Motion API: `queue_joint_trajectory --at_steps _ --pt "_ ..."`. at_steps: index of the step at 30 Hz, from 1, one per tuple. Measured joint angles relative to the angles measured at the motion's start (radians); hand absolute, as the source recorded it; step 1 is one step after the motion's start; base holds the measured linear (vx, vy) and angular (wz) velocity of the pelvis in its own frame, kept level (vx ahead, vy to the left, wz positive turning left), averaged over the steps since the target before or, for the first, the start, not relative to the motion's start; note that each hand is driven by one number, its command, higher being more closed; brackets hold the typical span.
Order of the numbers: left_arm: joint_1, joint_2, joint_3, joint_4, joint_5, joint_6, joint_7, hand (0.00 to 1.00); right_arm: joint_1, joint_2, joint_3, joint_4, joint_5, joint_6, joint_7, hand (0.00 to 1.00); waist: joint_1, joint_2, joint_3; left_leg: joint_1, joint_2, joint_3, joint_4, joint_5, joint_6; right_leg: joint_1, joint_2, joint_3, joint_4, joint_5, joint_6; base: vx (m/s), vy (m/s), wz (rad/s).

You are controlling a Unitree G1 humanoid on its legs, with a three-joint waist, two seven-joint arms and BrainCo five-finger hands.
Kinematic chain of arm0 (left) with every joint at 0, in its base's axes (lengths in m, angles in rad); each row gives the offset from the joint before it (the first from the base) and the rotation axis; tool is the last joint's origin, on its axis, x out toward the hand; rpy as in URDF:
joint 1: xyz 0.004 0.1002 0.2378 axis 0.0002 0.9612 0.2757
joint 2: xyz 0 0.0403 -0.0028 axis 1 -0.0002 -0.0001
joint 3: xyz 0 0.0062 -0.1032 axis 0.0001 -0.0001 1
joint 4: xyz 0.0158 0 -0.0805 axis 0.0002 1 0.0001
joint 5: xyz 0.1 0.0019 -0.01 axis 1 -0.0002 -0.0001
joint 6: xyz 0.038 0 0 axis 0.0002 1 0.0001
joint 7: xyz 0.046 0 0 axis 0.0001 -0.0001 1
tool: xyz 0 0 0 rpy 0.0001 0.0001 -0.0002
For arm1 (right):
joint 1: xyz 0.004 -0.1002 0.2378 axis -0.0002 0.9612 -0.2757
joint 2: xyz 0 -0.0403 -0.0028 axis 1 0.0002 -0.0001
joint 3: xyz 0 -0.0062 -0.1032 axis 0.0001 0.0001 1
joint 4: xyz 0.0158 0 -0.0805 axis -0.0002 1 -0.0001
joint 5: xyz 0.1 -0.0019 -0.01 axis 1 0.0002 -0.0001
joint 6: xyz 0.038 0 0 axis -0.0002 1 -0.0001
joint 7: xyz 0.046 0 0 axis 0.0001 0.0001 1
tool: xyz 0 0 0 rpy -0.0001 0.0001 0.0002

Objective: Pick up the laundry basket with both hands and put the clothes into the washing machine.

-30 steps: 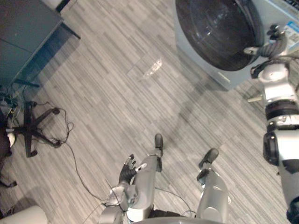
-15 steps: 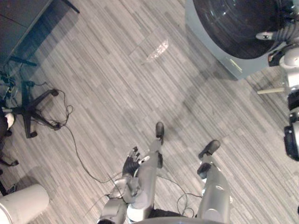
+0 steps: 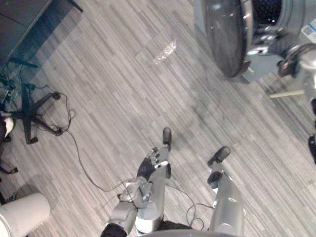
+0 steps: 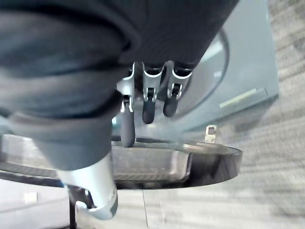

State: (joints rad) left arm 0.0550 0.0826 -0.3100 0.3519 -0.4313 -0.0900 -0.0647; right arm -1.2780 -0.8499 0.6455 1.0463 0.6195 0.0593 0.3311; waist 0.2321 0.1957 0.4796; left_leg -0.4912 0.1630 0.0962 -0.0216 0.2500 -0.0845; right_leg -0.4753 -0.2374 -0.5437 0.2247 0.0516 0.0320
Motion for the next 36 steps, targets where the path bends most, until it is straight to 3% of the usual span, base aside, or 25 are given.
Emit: queue_joint_trajectory --at_steps 5,11,13,15,17,23,26,28,31,36 --pt "-0.018 0.000 0.000 0.021 -0.012 0.004 0.006 0.00 0.101 0.065 -0.044 -0.007 0.009 -0.009 -0.035 0.00 0.009 0.001 -0.001 0.005 -0.011 -0.009 -0.009 0.015 0.003 0.011 -0.010 -0.009 0.002 0.001 0.001 0.02 -0.047 0.12" --pt "-0.044 -0.001 0.054 -0.030 -0.010 0.005 0.041 0.00 0.326 0.162 -0.295 -0.092 0.070 -0.050 -0.095 0.00 -0.001 0.001 -0.001 0.033 -0.012 -0.002 -0.009 0.014 0.003 0.036 -0.011 -0.005 -0.001 0.002 0.003 -0.02 -0.043 -0.02" --pt "-0.048 -0.001 0.084 -0.072 -0.009 0.004 0.051 0.00 0.412 0.206 -0.353 -0.099 0.068 -0.053 -0.109 0.00 -0.010 0.000 0.000 0.043 -0.010 0.001 -0.009 0.014 0.003 0.042 -0.010 -0.002 0.002 0.002 0.003 -0.03 -0.059 -0.05" --pt "-0.051 0.000 0.121 -0.121 -0.009 -0.005 0.068 0.00 0.523 0.267 -0.411 -0.099 0.045 -0.053 -0.114 0.00 -0.044 -0.002 0.001 0.057 -0.008 0.002 -0.001 0.013 0.003 0.057 -0.010 -0.001 0.003 0.002 0.003 -0.03 -0.070 -0.01" --pt "-0.059 0.001 0.139 -0.138 -0.009 -0.008 0.071 0.00 0.586 0.299 -0.447 -0.098 0.017 -0.052 -0.115 0.00 -0.057 -0.004 0.002 0.067 -0.008 0.009 0.004 0.011 0.003 0.062 -0.010 0.006 0.006 0.001 0.003 -0.02 -0.052 -0.14" --pt "-0.062 0.006 0.185 -0.151 0.013 -0.005 0.085 0.00 0.788 0.459 -0.574 -0.079 -0.132 -0.050 -0.140 0.00 -0.114 -0.058 0.016 0.105 0.009 0.062 0.082 -0.056 -0.003 0.088 -0.002 0.054 0.013 -0.013 0.008 -0.05 -0.050 -0.29" --pt "-0.047 0.027 0.196 -0.159 0.050 0.001 0.087 0.00 0.898 0.565 -0.665 -0.044 -0.185 -0.047 -0.175 0.00 -0.140 -0.114 0.019 0.141 0.042 0.106 0.153 -0.113 -0.015 0.127 0.017 0.085 -0.004 -0.014 0.007 -0.01 -0.055 -0.42" --pt "-0.024 0.043 0.197 -0.177 0.072 0.013 0.087 0.00 0.967 0.623 -0.724 -0.043 -0.201 -0.037 -0.202 0.00 -0.158 -0.137 0.019 0.160 0.072 0.133 0.231 -0.168 -0.021 0.159 0.035 0.109 -0.011 -0.014 0.007 0.03 -0.051 -0.57" --pt "0.020 0.044 0.199 -0.218 0.094 0.027 0.087 0.00 1.083 0.676 -0.822 -0.127 -0.198 -0.031 -0.244 0.00 -0.176 -0.148 0.020 0.203 0.119 0.190 0.344 -0.258 -0.026 0.193 0.064 0.176 -0.010 -0.014 0.007 0.03 0.004 -0.76" --pt "0.085 0.044 0.202 -0.229 0.147 0.038 0.091 0.00 1.212 0.749 -0.982 -0.389 -0.175 -0.062 -0.324 0.00 -0.251 -0.170 0.008 0.309 0.122 0.324 0.398 -0.352 -0.015 0.209 0.063 0.304 0.000 -0.015 0.024 0.04 0.102 -0.80"
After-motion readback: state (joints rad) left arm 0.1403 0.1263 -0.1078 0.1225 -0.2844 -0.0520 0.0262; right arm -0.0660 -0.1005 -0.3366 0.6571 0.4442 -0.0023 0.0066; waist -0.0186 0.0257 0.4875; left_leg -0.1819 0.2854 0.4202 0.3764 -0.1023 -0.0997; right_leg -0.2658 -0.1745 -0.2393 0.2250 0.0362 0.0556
